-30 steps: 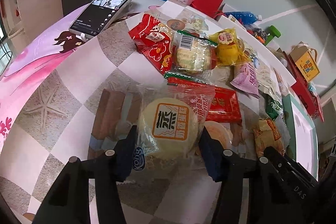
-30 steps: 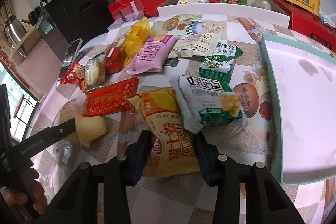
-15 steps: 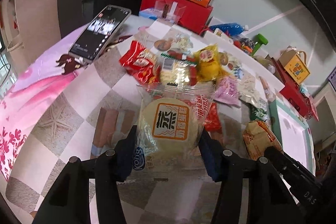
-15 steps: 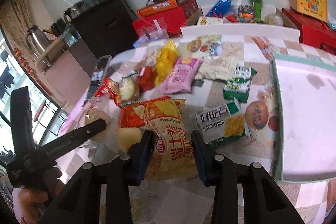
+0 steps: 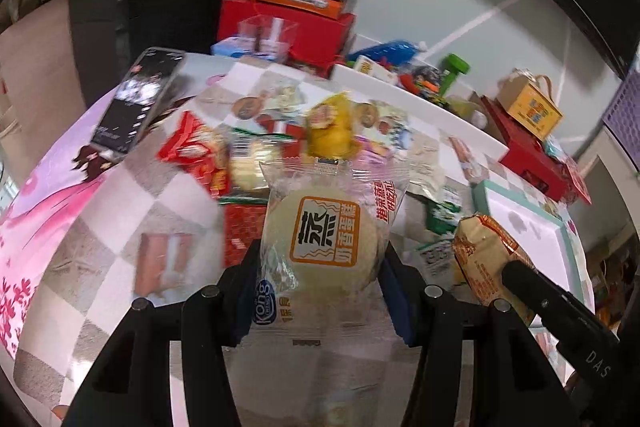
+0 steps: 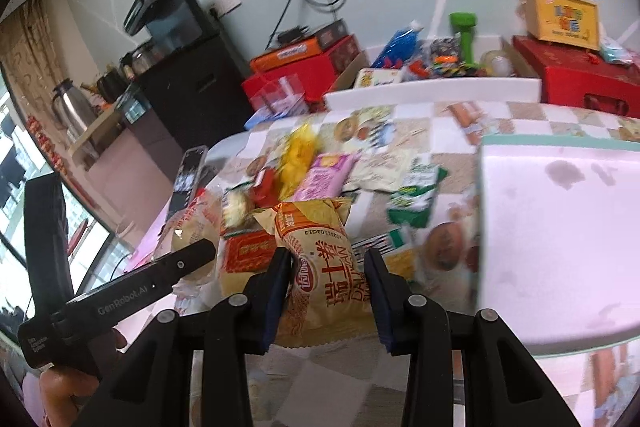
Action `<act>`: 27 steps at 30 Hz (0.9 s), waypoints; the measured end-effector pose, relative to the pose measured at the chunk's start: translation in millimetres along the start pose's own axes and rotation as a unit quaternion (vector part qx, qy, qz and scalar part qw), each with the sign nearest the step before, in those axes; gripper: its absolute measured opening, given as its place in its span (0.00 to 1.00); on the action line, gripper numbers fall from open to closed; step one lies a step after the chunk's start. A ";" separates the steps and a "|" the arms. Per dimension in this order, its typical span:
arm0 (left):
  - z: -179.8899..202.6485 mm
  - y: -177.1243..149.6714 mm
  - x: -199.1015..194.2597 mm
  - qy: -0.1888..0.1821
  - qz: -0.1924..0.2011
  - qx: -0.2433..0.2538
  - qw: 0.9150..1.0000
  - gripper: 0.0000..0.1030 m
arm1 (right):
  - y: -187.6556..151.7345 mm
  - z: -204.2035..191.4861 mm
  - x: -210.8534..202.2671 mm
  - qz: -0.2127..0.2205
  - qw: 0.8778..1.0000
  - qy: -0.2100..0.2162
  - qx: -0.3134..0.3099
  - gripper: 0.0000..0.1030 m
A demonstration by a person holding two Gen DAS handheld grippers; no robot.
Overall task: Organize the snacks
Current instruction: 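Release the bun pack into the tray with the left tool while the right tool releases the chip bag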
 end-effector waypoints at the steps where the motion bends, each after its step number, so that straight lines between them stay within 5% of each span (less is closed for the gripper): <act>1: 7.9 1.0 1.5 -0.004 -0.002 0.008 1.000 0.55 | 1.2 7.4 -4.9 0.006 1.000 -0.005 0.008 0.40; 8: 88.2 9.1 11.3 -0.051 -0.014 0.097 0.994 0.55 | 1.9 77.8 -46.5 0.049 0.993 -0.064 0.092 0.40; 17: 192.0 -3.1 43.3 -0.101 -0.045 0.208 0.972 0.55 | -17.8 172.5 -90.9 0.079 0.962 -0.164 0.203 0.40; 27: 251.1 -29.6 86.1 -0.123 -0.083 0.262 0.954 0.55 | -37.5 226.3 -112.7 0.113 0.936 -0.214 0.257 0.40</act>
Point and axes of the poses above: each gripper's, at about its wrist camera, not at the fingertips, and x roughly the way its jaws point, z to its right, y to its top, the point moved 1 cm from there along x, roughly the way its jaws point, and after that the axes turned 8 degrees about -z, right-handed, at the moved point
